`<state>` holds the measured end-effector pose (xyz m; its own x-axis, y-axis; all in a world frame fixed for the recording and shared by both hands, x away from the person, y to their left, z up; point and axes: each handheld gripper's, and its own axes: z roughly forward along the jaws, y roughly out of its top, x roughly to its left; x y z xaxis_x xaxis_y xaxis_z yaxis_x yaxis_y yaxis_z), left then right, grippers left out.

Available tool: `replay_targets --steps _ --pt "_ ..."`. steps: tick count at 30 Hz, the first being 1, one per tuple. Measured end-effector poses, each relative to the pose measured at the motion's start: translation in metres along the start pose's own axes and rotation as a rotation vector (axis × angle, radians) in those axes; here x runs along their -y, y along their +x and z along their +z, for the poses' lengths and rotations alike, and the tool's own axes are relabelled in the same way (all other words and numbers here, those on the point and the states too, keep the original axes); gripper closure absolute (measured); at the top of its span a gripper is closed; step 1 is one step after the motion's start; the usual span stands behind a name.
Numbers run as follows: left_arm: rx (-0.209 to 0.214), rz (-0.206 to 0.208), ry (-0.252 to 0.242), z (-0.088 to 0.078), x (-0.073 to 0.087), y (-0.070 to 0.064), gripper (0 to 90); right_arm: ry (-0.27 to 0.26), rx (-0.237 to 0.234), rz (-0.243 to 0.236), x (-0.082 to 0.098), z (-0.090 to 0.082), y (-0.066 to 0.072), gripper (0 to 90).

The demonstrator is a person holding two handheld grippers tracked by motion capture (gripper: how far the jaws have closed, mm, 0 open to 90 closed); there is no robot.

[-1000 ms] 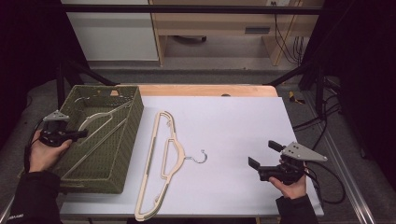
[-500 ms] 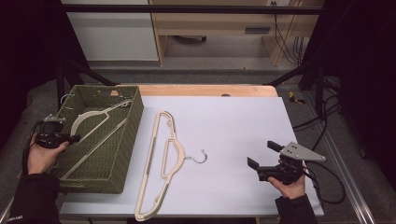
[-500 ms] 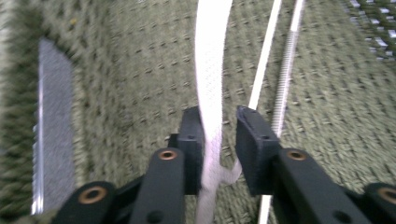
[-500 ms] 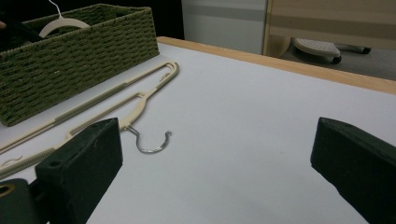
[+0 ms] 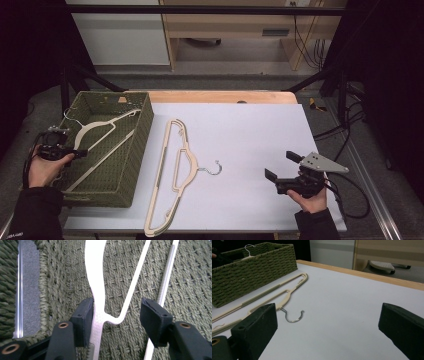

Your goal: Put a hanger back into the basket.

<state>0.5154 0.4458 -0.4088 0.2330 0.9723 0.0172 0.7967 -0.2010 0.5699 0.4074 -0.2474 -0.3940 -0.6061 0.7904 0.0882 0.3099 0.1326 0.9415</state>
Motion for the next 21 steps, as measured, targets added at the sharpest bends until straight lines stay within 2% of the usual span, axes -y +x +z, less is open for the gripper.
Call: replay_targets --steps 4,8,11,15,16,18,21 --pt "-0.005 0.01 -0.011 -0.005 -0.001 -0.002 38.8 -0.002 -0.004 -0.003 0.0 -0.001 0.0 2.7" --pt "-0.012 0.027 -0.061 -0.017 -0.003 -0.007 35.7 -0.006 0.002 0.002 -0.001 -0.002 0.0 2.7" --pt "-0.012 0.042 -0.141 -0.033 -0.007 -0.016 33.0 -0.007 0.001 0.002 -0.001 -0.003 -0.001 2.7" --pt "0.021 0.064 -0.248 -0.056 -0.013 -0.032 28.6 -0.01 0.001 -0.001 -0.002 -0.003 0.0 2.6" --pt "0.04 0.063 -0.295 -0.063 -0.015 -0.04 27.5 -0.012 0.0 -0.001 -0.002 -0.003 0.0 2.6" --pt "0.071 0.089 -0.357 -0.075 -0.018 -0.053 24.9 -0.015 -0.001 0.002 -0.002 -0.003 0.0 2.5" --pt "0.116 0.134 -0.424 -0.089 -0.021 -0.076 20.9 -0.016 -0.005 0.0 -0.002 -0.003 0.0 2.5"
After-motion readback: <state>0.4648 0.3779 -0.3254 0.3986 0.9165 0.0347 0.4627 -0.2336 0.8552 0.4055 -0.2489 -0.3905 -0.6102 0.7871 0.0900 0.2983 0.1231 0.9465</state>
